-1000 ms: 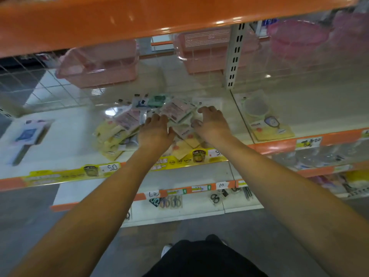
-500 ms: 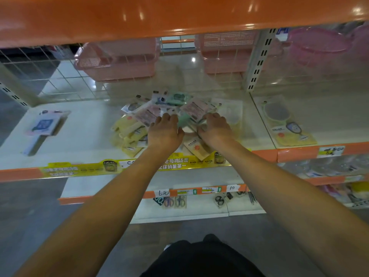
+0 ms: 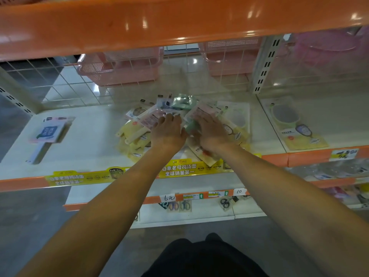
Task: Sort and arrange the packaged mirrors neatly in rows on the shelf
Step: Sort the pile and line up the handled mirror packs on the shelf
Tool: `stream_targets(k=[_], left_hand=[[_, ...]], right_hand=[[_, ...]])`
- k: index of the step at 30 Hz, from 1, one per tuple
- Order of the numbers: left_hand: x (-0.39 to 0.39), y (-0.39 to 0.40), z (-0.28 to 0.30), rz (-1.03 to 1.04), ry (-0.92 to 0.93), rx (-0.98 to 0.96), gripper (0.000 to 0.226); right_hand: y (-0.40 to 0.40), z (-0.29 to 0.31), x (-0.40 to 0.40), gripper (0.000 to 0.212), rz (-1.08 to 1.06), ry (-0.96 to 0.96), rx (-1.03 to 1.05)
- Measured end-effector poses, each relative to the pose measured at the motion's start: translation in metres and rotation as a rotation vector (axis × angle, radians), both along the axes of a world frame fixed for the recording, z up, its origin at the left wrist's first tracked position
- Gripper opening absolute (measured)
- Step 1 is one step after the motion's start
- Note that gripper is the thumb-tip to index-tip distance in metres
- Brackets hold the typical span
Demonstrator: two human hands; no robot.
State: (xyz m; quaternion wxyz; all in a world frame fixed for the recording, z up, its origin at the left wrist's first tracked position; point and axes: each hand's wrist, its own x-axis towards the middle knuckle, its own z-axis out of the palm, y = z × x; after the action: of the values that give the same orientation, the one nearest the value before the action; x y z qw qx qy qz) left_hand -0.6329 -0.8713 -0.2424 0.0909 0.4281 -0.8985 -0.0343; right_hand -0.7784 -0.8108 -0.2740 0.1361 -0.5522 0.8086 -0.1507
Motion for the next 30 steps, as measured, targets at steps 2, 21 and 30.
stream_targets(k=[2,21,30], left_hand=[[-0.004,0.001,0.000,-0.007,-0.012,0.008,0.038],[-0.024,0.017,-0.002,-0.033,0.007,-0.013,0.034],[-0.019,0.017,-0.001,-0.019,0.007,-0.006,0.034]], right_hand=[[0.002,0.005,-0.003,0.055,-0.007,-0.044,-0.059],[0.023,0.015,-0.024,0.044,-0.268,0.050,-0.053],[0.021,0.018,-0.011,0.069,-0.393,0.010,0.042]])
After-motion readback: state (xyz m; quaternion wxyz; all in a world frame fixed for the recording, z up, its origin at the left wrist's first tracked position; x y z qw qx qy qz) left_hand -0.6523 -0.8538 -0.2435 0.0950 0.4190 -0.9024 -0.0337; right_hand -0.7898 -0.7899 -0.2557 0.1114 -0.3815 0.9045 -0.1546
